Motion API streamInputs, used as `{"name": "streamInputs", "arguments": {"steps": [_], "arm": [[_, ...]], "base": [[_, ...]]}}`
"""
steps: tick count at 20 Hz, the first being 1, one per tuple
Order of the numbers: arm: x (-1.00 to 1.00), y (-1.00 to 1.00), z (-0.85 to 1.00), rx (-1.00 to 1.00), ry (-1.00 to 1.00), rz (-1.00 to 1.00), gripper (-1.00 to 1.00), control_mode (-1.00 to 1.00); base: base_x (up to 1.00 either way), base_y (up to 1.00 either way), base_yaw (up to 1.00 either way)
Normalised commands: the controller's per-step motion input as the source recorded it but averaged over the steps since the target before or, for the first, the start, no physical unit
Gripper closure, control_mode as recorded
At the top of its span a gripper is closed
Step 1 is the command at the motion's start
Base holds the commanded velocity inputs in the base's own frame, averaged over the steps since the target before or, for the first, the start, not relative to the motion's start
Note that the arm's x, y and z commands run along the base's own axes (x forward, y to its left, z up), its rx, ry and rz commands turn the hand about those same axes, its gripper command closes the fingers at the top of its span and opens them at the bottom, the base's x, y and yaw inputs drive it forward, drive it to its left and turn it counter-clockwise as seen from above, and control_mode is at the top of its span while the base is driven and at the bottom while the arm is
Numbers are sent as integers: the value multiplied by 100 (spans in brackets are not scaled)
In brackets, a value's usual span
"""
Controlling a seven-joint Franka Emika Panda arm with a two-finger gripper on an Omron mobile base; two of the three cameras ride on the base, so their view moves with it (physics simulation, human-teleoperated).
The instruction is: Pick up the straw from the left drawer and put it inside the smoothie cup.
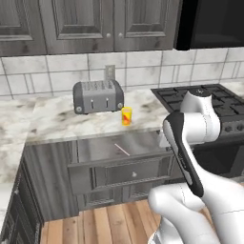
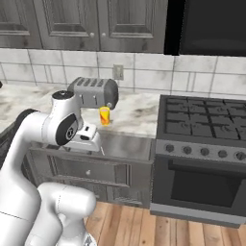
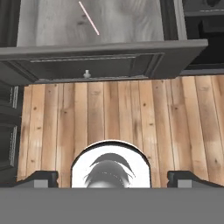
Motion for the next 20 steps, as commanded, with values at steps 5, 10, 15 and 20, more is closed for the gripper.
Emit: {"name": "streamInputs", "arguments": {"steps": [5,10,15,20], "arm": [[0,0,0,0,0,0,-100,100],[0,0,0,0,0,0,-100,100],[0,0,0,0,0,0,-100,100],[0,7,0,-1,0,0,-100,-100]], "base": [[28,10,-1],[39,6,0],[29,22,0],[0,28,0]]}}
